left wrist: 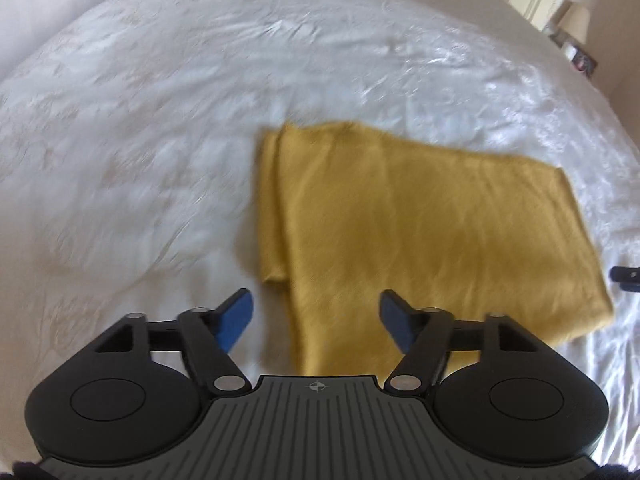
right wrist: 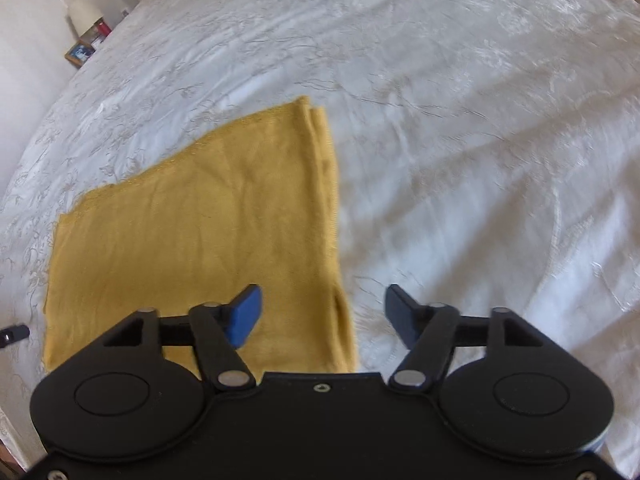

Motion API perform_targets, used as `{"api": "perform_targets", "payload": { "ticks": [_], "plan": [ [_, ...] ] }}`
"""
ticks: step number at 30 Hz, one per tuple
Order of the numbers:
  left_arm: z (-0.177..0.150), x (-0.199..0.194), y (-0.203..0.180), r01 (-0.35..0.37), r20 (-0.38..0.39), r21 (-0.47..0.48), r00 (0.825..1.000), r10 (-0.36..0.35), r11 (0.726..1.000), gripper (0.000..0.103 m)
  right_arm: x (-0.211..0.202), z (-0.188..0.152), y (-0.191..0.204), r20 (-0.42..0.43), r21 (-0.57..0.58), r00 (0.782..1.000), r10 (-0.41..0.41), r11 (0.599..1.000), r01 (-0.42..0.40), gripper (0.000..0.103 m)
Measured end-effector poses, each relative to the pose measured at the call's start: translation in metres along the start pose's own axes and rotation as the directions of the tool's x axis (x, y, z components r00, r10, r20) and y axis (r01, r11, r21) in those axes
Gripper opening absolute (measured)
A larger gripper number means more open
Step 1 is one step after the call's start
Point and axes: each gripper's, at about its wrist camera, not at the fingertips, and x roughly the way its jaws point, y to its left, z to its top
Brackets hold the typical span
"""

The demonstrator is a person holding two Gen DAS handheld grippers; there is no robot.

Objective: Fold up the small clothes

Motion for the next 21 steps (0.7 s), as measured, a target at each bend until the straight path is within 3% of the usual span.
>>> {"api": "perform_targets", "payload": {
  "ticks": [2, 4, 8, 14, 18, 21],
  "plan": [
    [0.01, 0.007, -0.016, 0.028, -0.007, 0.013, 1.0, -0.028, 1.0, 0.088, 0.005, 0.001, 0.01, 0.003, -0.025, 1.0, 0.014, 1.0, -0.014, 0.093],
    [0.019, 0.016, -0.031, 0.044, -0.008, 0.017, 0.999, -0.043, 0.999, 0.089, 0.009, 0.002, 0.022, 0.003, -0.052, 1.0, 0.019, 0.998, -0.019, 0.103],
    [0.035, 0.038, -0.059, 0.052, -0.021, 0.053, 0.998, -0.051, 0.997, 0.097, 0.017, 0.004, 0.043, -0.006, -0.115, 1.0, 0.022, 0.993, -0.022, 0.102],
    [0.046, 0.08, -0.094, 0.029, -0.066, 0.113, 0.998, -0.021, 0.993, 0.098, 0.036, 0.003, 0.061, -0.024, -0.189, 1.0, -0.017, 0.982, 0.012, 0.102],
    [0.039, 0.115, -0.098, -0.032, -0.163, 0.137, 0.985, 0.054, 0.99, 0.102, 0.054, -0.002, 0.055, -0.074, -0.209, 0.994, -0.082, 0.976, 0.065, 0.102],
    [0.035, 0.127, -0.093, -0.039, -0.181, 0.136, 0.981, 0.064, 0.99, 0.103, 0.063, -0.007, 0.036, -0.119, -0.176, 0.985, -0.124, 0.979, 0.102, 0.102]
  ]
}}
